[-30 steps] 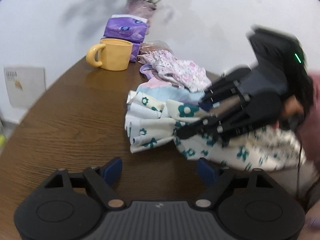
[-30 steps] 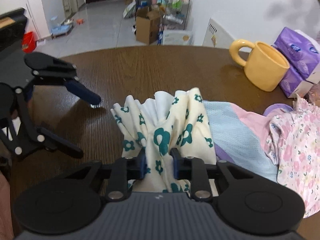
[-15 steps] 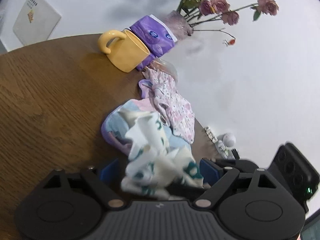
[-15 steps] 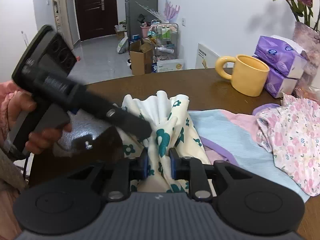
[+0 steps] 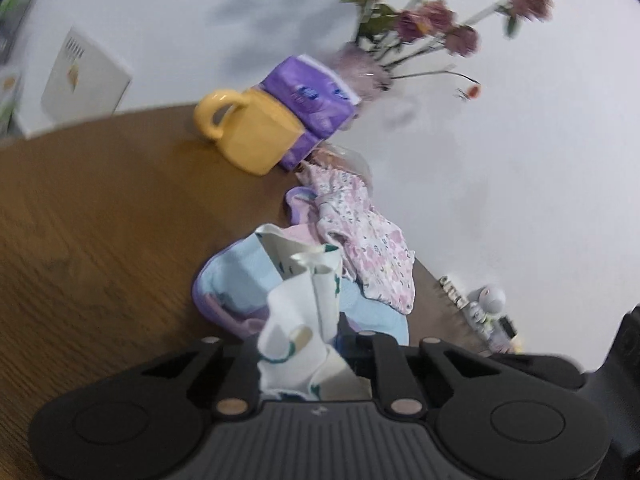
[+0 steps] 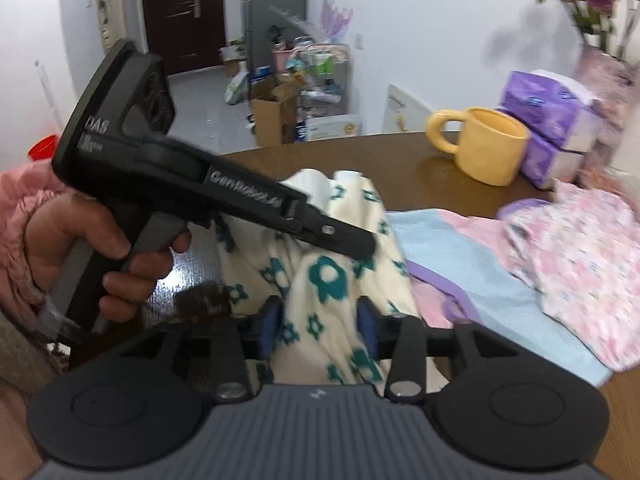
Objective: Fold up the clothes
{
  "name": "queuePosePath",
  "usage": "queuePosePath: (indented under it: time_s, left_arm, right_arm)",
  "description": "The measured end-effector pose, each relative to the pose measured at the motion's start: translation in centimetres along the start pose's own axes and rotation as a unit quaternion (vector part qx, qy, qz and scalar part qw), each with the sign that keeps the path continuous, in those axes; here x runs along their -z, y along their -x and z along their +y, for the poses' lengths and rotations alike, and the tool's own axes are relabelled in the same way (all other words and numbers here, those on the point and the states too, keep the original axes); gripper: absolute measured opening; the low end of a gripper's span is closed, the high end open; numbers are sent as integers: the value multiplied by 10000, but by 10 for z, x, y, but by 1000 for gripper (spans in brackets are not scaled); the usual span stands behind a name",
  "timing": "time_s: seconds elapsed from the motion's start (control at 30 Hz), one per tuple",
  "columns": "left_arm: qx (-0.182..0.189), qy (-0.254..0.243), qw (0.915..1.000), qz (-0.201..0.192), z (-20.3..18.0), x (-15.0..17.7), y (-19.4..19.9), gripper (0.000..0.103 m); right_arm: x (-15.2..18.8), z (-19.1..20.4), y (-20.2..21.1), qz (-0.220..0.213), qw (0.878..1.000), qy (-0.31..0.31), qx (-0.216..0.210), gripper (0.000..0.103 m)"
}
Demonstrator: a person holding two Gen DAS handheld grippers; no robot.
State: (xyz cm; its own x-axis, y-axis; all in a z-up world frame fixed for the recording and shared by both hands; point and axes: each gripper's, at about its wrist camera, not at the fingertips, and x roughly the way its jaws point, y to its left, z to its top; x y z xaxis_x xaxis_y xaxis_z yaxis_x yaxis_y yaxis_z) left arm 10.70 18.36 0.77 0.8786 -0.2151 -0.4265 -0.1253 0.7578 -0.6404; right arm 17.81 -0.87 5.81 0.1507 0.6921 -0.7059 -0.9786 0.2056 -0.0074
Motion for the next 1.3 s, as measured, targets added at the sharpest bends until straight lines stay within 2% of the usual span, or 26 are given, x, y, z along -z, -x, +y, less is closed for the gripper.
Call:
queuePosePath:
  time_s: [0.07,0.17,0.27,0.33,0.43,0.53,0.63,0.73,0.97,1.03,1.1,1.23,1.27,1.3]
  left_arm:
    - [-67,-289,9995,-69,-9,0,2,10]
    - [-219,-827,9962,-170,-26,1,4,10]
    - [-379,-1599,9860,-283,-51,6,5,10]
    - [-471,-2127,9752,-401,-70,11,4,10]
    - [-620,-3111,9471,-490,-104,22,1,10]
    - [-760,-4155,9050,-499,-144,44,-7,10]
    - [-803,-4836,8703,-466,-175,75,-20,10]
    - [-932,-5332,8401,-353,-193,106,-38,10]
    - [-888,-5658,8193,278,-207,149,-68,10]
    - [-936,-5641,8192,426,-206,153,-77,11]
    - [-992,-5580,8218,579,-207,157,-84,17]
    - [-1084,-5507,8249,671,-212,162,-86,44]
    - [-1088,-5438,8294,669,-213,161,-84,58]
    - [-981,-5297,8392,739,-215,156,-83,68]
  right_arm:
    - [9,-7,21,-111,9995,-241,180,54]
    - [33,-21,53,-255,9949,-765,606,54]
    - [66,-33,84,-381,9849,-1340,1024,54]
    - [90,-40,102,-443,9760,-1733,1241,54]
    - [121,-43,120,-553,9632,-2211,1425,54]
    - [147,-42,133,-680,9525,-2558,1505,54]
    - [167,-37,139,-841,9457,-2774,1468,55]
    - [180,-33,144,-1047,9400,-2935,1390,56]
    - [196,-28,162,-1579,9264,-3067,1511,58]
    - [198,-27,165,-1676,9232,-3084,1562,58]
    - [201,-25,169,-1769,9206,-3106,1570,59]
    - [205,-27,174,-1900,9143,-3199,1599,60]
    - [206,-27,175,-1930,9125,-3227,1612,60]
    - [207,-28,176,-1960,9106,-3255,1626,60]
